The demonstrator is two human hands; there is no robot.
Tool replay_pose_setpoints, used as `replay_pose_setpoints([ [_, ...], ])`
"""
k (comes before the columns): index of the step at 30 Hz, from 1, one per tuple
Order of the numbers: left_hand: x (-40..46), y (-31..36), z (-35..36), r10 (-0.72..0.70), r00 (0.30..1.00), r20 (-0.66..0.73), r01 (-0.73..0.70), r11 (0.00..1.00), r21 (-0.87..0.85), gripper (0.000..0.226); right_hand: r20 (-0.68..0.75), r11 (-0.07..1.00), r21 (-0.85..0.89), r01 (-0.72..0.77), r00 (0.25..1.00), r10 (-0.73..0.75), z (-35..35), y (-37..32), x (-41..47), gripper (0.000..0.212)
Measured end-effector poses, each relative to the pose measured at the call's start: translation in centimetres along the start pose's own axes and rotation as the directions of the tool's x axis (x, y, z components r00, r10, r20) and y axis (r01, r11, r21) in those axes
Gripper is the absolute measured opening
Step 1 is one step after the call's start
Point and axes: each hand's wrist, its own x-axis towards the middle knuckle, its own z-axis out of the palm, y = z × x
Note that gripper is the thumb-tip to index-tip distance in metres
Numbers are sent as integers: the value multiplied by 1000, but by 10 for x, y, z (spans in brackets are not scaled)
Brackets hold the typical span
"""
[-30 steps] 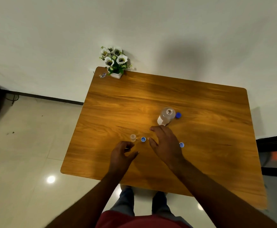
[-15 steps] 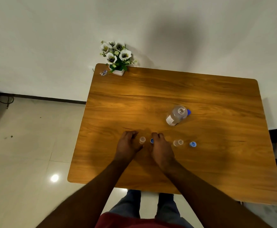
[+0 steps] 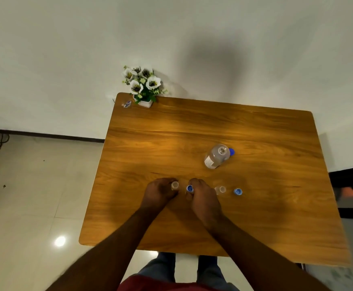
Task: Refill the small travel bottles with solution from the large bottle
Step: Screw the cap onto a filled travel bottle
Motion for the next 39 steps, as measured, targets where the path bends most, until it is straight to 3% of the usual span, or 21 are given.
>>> replay_pose_setpoints([
  [5, -4, 40, -8, 68, 993, -93, -76, 994, -83, 38, -152, 976, 186, 113, 985, -85, -48, -4, -3, 29],
  [11, 1, 116, -26, 204, 960, -189, -241, 950, -199, 30, -376, 877, 369, 307, 912, -162, -141, -11, 9, 29],
  [17, 11, 224, -38, 387, 885, -260, -448, 861, -242, 15, -478, 815, 315, 485, 824, -306, -265, -25, 16, 30],
  [20, 16, 276, -43, 482, 831, -279, -543, 812, -216, 21, -485, 797, 294, 527, 801, -351, -324, -32, 8, 39],
  [24, 21, 334, -44, 531, 779, -332, -614, 753, -236, 31, -532, 812, 136, 567, 734, -423, -393, -38, -7, 28],
  [27, 17, 372, -43, 578, 735, -354, -670, 697, -254, 34, -495, 793, -55, 607, 673, -550, -435, -46, -23, 27],
  [33, 8, 417, -39, 628, 679, -380, -726, 651, -220, 31, -358, 678, -251, 691, 584, -728, -498, -64, -47, 31],
  [39, 4, 436, -32, 633, 671, -385, -734, 640, -227, 31, -116, 600, -457, 656, 625, -772, -530, -78, -54, 43],
])
